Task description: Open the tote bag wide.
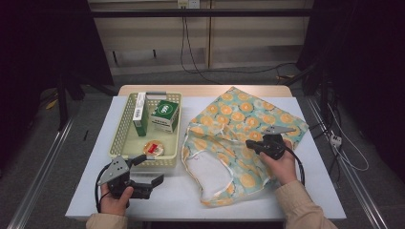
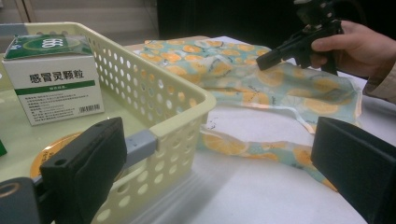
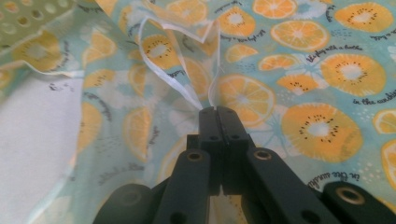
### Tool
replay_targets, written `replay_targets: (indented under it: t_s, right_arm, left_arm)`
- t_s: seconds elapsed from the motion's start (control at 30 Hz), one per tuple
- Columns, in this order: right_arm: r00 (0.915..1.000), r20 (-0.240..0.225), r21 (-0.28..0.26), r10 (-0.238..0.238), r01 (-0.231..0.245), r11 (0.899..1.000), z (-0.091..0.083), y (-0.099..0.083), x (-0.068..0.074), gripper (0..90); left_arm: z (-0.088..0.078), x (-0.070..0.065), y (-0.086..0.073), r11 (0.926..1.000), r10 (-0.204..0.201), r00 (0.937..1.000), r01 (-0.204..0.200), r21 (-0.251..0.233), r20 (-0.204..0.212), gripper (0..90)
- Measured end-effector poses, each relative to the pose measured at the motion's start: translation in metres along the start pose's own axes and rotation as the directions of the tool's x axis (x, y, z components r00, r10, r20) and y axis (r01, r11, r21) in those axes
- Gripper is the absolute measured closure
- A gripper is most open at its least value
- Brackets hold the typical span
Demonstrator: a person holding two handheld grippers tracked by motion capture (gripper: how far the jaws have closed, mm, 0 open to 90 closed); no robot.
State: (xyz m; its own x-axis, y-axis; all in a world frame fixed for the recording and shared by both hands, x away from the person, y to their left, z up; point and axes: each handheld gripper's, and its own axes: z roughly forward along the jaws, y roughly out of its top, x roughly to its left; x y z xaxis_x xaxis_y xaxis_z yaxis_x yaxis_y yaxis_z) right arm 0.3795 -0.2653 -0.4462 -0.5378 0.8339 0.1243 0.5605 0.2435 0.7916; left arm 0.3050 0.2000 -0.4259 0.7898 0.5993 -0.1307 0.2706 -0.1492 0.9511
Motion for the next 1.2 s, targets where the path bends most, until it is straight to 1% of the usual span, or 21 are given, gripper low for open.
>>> replay_targets:
  t_s: [0.03, 0.1, 0.13, 0.2, 0.23, 0.27, 0.3, 0.37, 0.43, 0.47, 0.5, 0.6, 0.7, 0.8, 0.93, 0.97, 1.03, 1.1, 1.13, 1.17, 1.2]
  right_arm:
    - [1.0000, 0.003, 0.001, 0.000, 0.000, 1.000, 0.002, 0.000, 0.000, 90.0]
    - [0.9994, 0.028, 0.005, -0.020, 0.020, 1.000, 0.006, -0.001, -0.001, 90.0]
    - [0.9988, 0.039, 0.016, -0.029, 0.029, 0.999, 0.008, -0.001, -0.001, 89.9]
    - [0.9993, 0.033, 0.039, -0.020, 0.019, 0.999, 0.012, -0.004, -0.002, 88.5]
    - [0.9992, 0.030, 0.059, -0.026, 0.024, 0.998, 0.014, -0.006, -0.001, 87.3]
    - [0.9984, 0.039, 0.073, -0.041, 0.038, 0.997, 0.015, -0.007, 0.000, 86.4]
    - [0.9977, 0.043, 0.075, -0.052, 0.049, 0.996, 0.016, -0.008, 0.001, 84.9]
    - [0.9971, 0.049, 0.081, -0.059, 0.055, 0.995, 0.015, -0.008, 0.003, 80.3]
    - [0.9947, 0.066, 0.074, -0.079, 0.074, 0.995, 0.013, -0.006, 0.007, 73.6]
    - [0.9943, 0.067, 0.063, -0.083, 0.079, 0.995, 0.011, -0.005, 0.008, 70.3]
    - [0.9943, 0.068, 0.045, -0.083, 0.080, 0.996, 0.009, -0.003, 0.009, 67.0]
    - [0.9937, 0.073, 0.017, -0.086, 0.084, 0.996, 0.001, 0.004, 0.014, 59.2]
    - [0.9937, 0.052, -0.014, -0.099, 0.100, 0.995, -0.005, 0.011, 0.022, 54.2]
    - [0.9903, 0.021, -0.026, -0.137, 0.138, 0.990, -0.007, 0.017, 0.032, 52.7]
    - [0.9844, -0.025, -0.046, -0.174, 0.173, 0.984, -0.008, 0.023, 0.047, 52.7]
    - [0.9824, -0.041, -0.049, -0.182, 0.180, 0.982, -0.008, 0.024, 0.050, 54.9]
    - [0.9764, -0.078, -0.045, -0.202, 0.199, 0.979, -0.009, 0.026, 0.056, 66.5]
    - [0.9733, -0.097, -0.038, -0.208, 0.205, 0.978, -0.008, 0.026, 0.060, 75.0]
    - [0.9696, -0.117, -0.034, -0.215, 0.212, 0.977, -0.007, 0.026, 0.061, 79.1]
    - [0.9659, -0.136, -0.027, -0.220, 0.218, 0.975, -0.006, 0.025, 0.062, 81.5]
    - [0.9648, -0.143, -0.012, -0.221, 0.221, 0.975, -0.003, 0.024, 0.063, 82.5]
  left_arm:
    - [0.000, 0.000, 0.000, 1.0000, 0.003, 1.0000, -0.003, 0.001, 0.001, 3.3]
    - [0.000, 0.000, 0.000, 1.0000, 0.001, 1.0000, -0.001, 0.000, 0.001, 3.3]
    - [0.000, 0.000, 0.000, 1.0000, -0.002, 1.0000, 0.002, -0.001, 0.001, 3.3]
    - [0.000, 0.000, 0.000, 1.0000, -0.006, 1.0000, 0.006, -0.003, 0.002, 3.3]
    - [0.000, 0.001, 0.000, 1.0000, -0.003, 1.0000, 0.003, -0.003, 0.001, 3.3]
    - [0.000, 0.000, 0.000, 1.0000, -0.006, 1.0000, 0.006, -0.003, 0.001, 3.3]
    - [0.000, 0.001, 0.000, 1.0000, -0.001, 1.0000, 0.001, -0.002, 0.001, 3.3]
    - [-0.001, 0.001, 0.000, 1.0000, 0.001, 1.0000, -0.001, -0.002, 0.001, 3.3]
    - [0.000, 0.000, 0.000, 1.0000, -0.004, 1.0000, 0.004, -0.008, 0.002, 3.3]
    - [0.000, 0.000, 0.000, 1.0000, -0.003, 1.0000, 0.003, -0.008, 0.001, 3.3]
    - [0.000, 0.000, 0.000, 1.0000, -0.004, 1.0000, 0.004, -0.006, 0.002, 3.3]
    - [0.000, 0.000, 0.001, 1.0000, -0.001, 1.0000, 0.001, -0.006, 0.004, 3.3]
    - [0.000, -0.001, 0.001, 1.0000, 0.001, 1.0000, -0.001, -0.005, 0.004, 3.3]
    - [0.000, -0.001, 0.001, 1.0000, 0.000, 1.0000, 0.000, -0.005, 0.004, 3.3]
    - [0.000, -0.001, 0.001, 1.0000, -0.001, 1.0000, 0.001, -0.007, 0.004, 3.3]
    - [0.000, -0.001, 0.001, 1.0000, -0.002, 1.0000, 0.002, -0.008, 0.004, 3.3]
    - [0.000, -0.001, 0.001, 1.0000, -0.002, 1.0000, 0.002, -0.007, 0.004, 3.3]
    - [0.000, -0.001, 0.001, 1.0000, -0.002, 1.0000, 0.002, -0.007, 0.004, 3.3]
    - [0.000, -0.001, 0.001, 1.0000, 0.002, 1.0000, -0.002, -0.004, 0.004, 3.3]
    - [0.000, -0.001, 0.001, 1.0000, 0.003, 1.0000, -0.003, -0.004, 0.005, 3.3]
    - [0.000, -0.001, 0.001, 1.0000, 0.001, 1.0000, -0.001, -0.004, 0.005, 3.3]
